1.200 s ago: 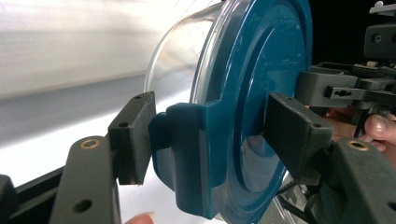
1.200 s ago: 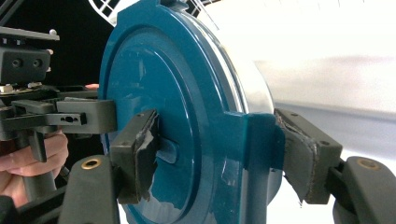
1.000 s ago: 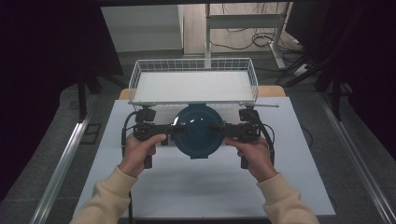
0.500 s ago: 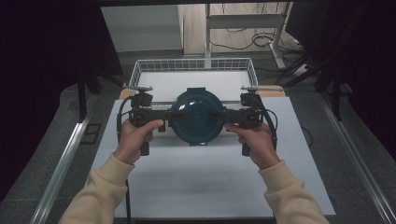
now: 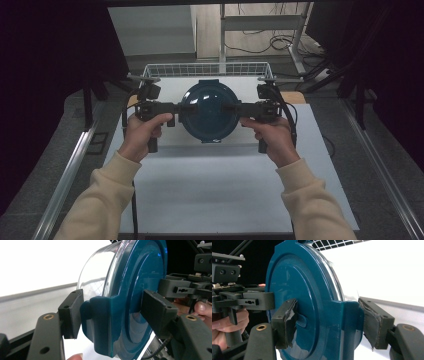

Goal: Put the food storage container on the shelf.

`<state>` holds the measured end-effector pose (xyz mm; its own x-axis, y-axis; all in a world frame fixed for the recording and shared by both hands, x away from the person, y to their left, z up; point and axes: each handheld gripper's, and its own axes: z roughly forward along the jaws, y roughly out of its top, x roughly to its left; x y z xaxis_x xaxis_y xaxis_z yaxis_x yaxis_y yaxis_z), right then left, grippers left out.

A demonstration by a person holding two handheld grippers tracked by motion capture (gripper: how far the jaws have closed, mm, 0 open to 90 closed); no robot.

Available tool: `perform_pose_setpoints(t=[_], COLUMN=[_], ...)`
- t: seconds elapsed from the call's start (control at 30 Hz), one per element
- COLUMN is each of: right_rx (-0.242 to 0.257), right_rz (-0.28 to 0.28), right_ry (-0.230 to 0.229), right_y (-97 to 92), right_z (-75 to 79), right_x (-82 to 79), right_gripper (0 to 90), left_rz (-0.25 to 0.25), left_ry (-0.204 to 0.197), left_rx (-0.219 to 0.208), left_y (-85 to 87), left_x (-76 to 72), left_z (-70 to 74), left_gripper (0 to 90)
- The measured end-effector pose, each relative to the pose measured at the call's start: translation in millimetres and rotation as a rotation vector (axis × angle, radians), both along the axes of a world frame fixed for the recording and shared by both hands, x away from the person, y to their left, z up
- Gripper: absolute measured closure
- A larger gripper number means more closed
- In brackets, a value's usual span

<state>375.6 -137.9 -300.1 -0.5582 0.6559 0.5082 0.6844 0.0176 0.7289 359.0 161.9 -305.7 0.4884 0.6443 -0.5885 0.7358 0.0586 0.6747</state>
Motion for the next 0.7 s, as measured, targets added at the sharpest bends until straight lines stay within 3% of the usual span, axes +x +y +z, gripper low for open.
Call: perform_pose_setpoints(t=[0.37,0.7], right_rx=[0.002,-0.012], right_rz=[0.006,0.001], right_ry=[-0.018,-0.012], right_y=[-1.4,-0.8], right_z=[19.5,29.3], right_x=[22.9,60.0], right_gripper=[34.0,34.1], left_rz=[0.003,-0.004], left_ry=[-0.017,-0.01], left_rx=[0.007,-0.009], left_y=[-2.0,-0.5], left_x=[23.3,63.0], left_z=[18.9,23.3], left_gripper=[36.0,35.9])
